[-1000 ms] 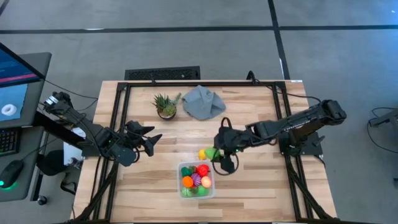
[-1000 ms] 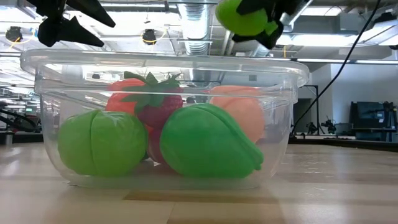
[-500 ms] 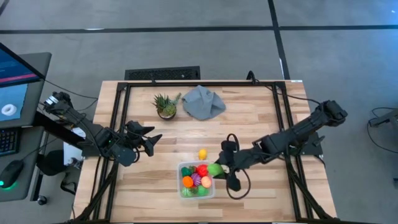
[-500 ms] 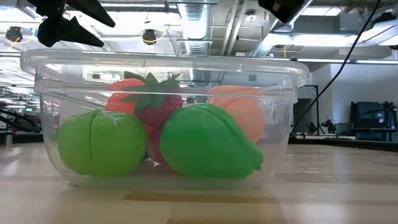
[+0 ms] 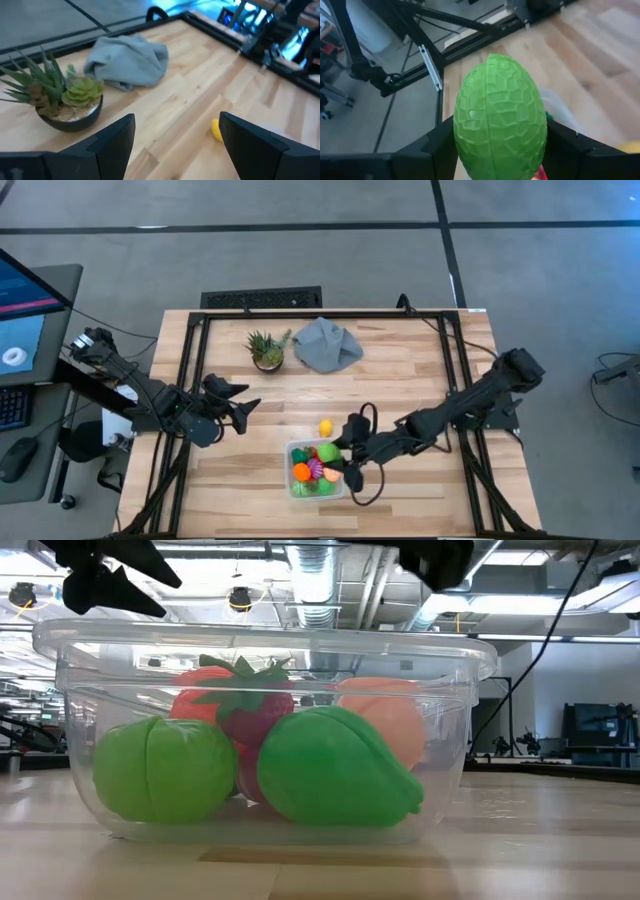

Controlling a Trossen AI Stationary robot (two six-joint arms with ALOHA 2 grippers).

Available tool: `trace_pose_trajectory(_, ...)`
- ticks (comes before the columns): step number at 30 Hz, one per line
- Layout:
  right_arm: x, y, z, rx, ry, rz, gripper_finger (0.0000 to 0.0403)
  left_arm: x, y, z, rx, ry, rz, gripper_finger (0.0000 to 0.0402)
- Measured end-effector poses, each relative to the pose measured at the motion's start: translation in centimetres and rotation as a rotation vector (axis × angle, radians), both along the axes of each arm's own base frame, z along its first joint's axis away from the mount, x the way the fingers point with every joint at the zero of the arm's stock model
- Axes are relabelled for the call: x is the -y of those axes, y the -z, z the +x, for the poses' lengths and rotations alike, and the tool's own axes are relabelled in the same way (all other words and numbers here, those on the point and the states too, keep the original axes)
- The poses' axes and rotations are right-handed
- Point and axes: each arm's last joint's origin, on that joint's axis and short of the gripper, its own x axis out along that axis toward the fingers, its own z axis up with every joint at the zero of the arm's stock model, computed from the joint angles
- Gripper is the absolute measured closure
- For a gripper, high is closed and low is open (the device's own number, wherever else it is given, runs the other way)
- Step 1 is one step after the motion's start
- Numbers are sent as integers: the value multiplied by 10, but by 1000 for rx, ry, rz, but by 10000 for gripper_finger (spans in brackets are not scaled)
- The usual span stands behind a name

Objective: Pick and placing Produce into tupperware
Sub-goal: Put the melon into the transparent bin

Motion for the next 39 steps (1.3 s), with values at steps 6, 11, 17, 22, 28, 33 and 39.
trace_pose_trajectory(6, -9, 28, 17, 6, 47, 88, 154, 2, 1, 0, -53, 74, -10, 123)
trace_pose_trajectory(11, -11, 47, 24, -22, 120, 116, 154, 6, 1, -2, -58, 99, -5, 123)
trace_pose_trajectory(17, -12, 45, 27, -9, 145, 109, 154, 8, 1, -3, -56, 114, -1, 123)
trace_pose_trajectory(22, -11, 49, 26, -46, 149, 81, 154, 9, 1, -4, -48, 110, -14, 123)
trace_pose_trajectory(28, -11, 51, 24, -67, 148, 67, 154, 9, 1, -4, -42, 105, -23, 123)
trace_pose_trajectory(33, -12, 56, 27, -70, 143, 56, 154, 9, 1, -4, -35, 99, -34, 123)
trace_pose_trajectory(39, -23, 61, 38, -74, 110, 32, 154, 10, 2, -2, -32, 92, -43, 123)
